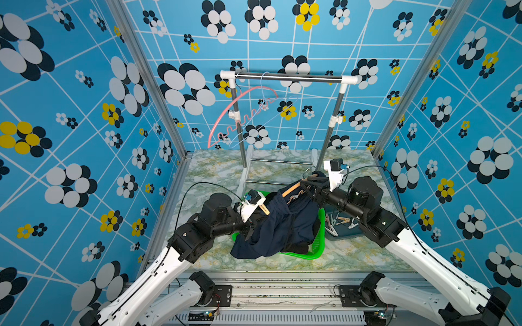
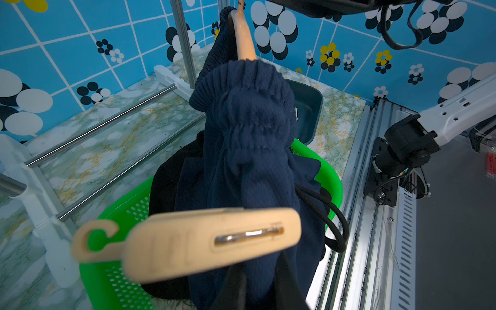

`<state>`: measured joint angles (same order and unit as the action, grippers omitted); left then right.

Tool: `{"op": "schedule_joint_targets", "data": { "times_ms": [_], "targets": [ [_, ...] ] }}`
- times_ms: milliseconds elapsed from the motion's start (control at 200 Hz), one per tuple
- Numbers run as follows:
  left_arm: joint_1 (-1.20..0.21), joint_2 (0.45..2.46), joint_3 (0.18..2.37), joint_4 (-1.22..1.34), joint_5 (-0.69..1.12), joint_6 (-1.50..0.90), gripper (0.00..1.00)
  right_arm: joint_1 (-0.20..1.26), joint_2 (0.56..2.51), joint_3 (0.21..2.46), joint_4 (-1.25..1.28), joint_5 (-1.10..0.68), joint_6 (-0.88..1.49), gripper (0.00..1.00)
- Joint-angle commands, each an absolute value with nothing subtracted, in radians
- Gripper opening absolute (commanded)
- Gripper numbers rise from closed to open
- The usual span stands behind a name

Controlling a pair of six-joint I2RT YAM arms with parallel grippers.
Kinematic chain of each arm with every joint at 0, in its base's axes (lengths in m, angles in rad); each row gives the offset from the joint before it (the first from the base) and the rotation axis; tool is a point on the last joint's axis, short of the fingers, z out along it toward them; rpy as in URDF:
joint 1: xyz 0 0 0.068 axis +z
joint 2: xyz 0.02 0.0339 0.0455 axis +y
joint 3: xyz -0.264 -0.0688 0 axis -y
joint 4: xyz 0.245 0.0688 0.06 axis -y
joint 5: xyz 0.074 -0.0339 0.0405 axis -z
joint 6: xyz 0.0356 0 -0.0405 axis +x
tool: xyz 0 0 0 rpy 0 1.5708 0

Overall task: Remove the clothespins securing shorts to the hanger
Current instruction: Remove the clothespin from the hanger.

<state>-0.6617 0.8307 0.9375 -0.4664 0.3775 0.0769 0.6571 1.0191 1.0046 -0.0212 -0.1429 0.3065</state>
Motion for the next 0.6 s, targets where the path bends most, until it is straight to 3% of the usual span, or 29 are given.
{"op": "schedule_joint_targets", "data": {
  "times_ms": [0,370,460,540,595],
  "targets": [
    [-0.667,0.825,0.945,-0.334,0.399,0.071,0.0,0.664,1.038,1.038,0.011,-0.121,0.268,0.4],
    [-0.667,0.841,0.94,-0.296,0.424,0.049,0.0,0.666,1.103,1.066,0.011,-0.136,0.257,0.26],
    [-0.666,0.842,0.934,-0.279,0.419,0.038,0.0,0.665,1.108,1.065,0.006,-0.128,0.254,0.18],
    [-0.666,0.842,0.928,-0.259,0.419,0.023,0.0,0.666,1.108,1.061,0.006,-0.113,0.251,0.0],
    [-0.666,0.842,0.921,-0.249,0.417,0.006,0.0,0.666,1.109,1.056,0.011,-0.096,0.249,0.0]
  ]
}}
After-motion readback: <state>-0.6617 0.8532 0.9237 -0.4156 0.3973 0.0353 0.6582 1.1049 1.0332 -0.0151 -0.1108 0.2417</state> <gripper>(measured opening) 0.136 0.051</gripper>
